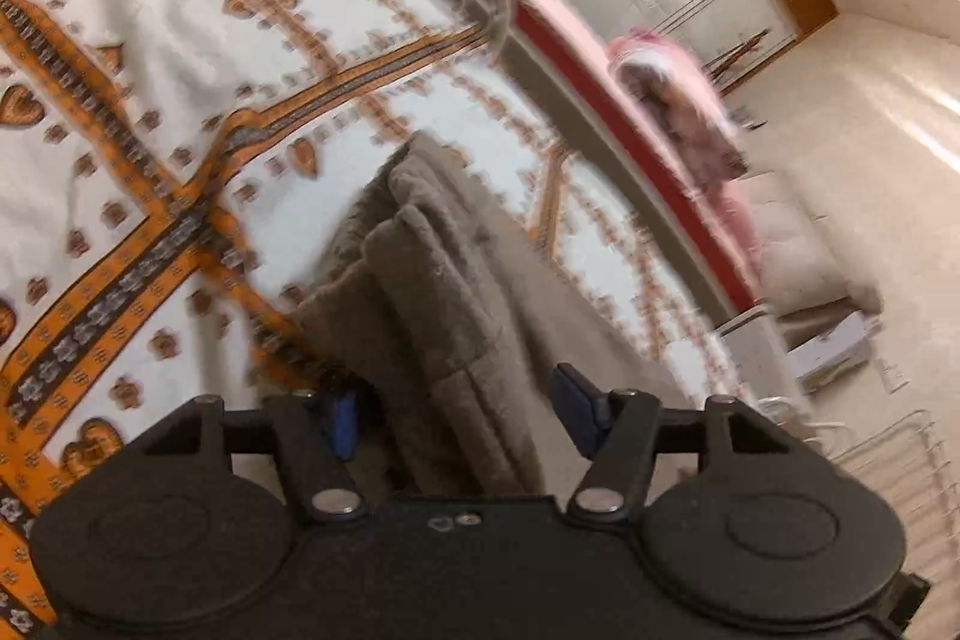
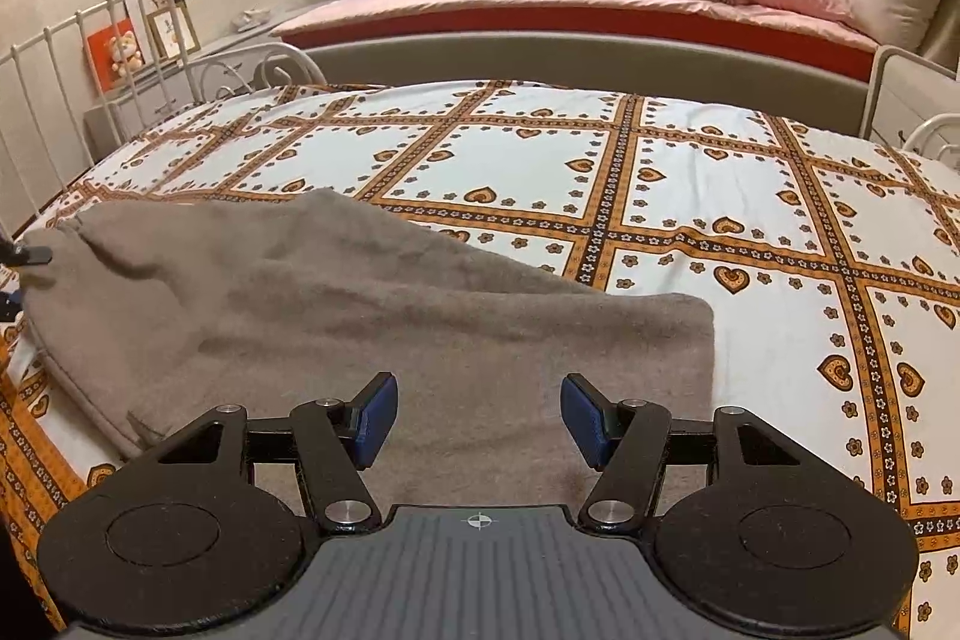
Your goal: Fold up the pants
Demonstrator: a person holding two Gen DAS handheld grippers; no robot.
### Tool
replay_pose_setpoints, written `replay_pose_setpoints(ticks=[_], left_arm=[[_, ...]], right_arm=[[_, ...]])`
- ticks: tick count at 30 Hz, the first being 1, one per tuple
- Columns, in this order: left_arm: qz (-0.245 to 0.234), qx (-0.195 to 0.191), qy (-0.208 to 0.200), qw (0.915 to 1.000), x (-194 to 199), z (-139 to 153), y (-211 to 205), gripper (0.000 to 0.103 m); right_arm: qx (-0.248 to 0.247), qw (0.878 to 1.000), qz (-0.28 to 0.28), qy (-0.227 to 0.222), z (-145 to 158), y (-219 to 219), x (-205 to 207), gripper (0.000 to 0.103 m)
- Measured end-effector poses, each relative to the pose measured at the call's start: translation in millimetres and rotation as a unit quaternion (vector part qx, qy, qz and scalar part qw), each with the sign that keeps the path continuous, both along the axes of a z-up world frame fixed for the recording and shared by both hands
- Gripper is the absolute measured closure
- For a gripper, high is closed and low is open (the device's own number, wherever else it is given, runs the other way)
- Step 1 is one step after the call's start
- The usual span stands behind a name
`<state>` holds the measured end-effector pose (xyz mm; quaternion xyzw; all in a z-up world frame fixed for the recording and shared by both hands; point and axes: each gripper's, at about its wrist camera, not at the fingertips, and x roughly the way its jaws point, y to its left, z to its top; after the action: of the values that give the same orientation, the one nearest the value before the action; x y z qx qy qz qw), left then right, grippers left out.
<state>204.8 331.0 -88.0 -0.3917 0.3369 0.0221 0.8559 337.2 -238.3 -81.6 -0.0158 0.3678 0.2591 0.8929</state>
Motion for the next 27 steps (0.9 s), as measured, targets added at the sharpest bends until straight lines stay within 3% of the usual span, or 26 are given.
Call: replay_pose_setpoints(ticks=[2, 5, 8, 10, 12, 16, 21, 23, 24, 25, 27], left_arm=[[0.009, -0.01, 0.025, 0.9996, 0, -13, 6, 0.054], [0.044, -0.061, 0.015, 0.997, -13, -18, 18, 0.054], [0.078, -0.129, 0.003, 0.9886, -22, -31, 29, 0.053], [0.09, -0.153, -0.003, 0.9841, -22, -36, 32, 0.052], [0.093, -0.151, -0.011, 0.984, -21, -36, 30, 0.048], [0.065, -0.116, -0.081, 0.9878, -15, -38, 21, 0.019], [0.048, -0.091, -0.123, 0.987, 1, -36, 15, 0.017], [0.054, -0.094, -0.122, 0.9866, 9, -35, 16, 0.019], [0.055, -0.083, -0.11, 0.989, 11, -35, 15, 0.038], [0.058, -0.056, -0.088, 0.9929, 11, -34, 13, 0.065], [0.06, -0.053, -0.085, 0.9932, 9, -39, 15, 0.069]], right_arm=[[0.001, 1.0, -0.002, 0.005, -1, 1, 3, 0.042], [-0.001, 1.0, 0.001, 0.003, -1, 2, 2, 0.042], [-0.003, 1.0, 0.001, 0.002, -1, 1, 1, 0.042], [-0.001, 1.0, 0.0, 0.004, -1, -1, 2, 0.042], [-0.002, 1.0, 0.0, 0.003, -1, -1, 2, 0.042], [0.002, 1.0, 0.0, 0.004, 0, 0, 3, 0.042], [-0.002, 1.0, -0.001, 0.005, -2, -3, 4, 0.042], [-0.001, 1.0, -0.004, 0.006, -2, -4, 5, 0.042], [-0.002, 1.0, -0.006, 0.006, -2, -5, 6, 0.042], [-0.003, 1.0, -0.008, 0.006, -3, -5, 6, 0.042], [-0.009, 1.0, -0.013, 0.007, -4, -6, 8, 0.042]])
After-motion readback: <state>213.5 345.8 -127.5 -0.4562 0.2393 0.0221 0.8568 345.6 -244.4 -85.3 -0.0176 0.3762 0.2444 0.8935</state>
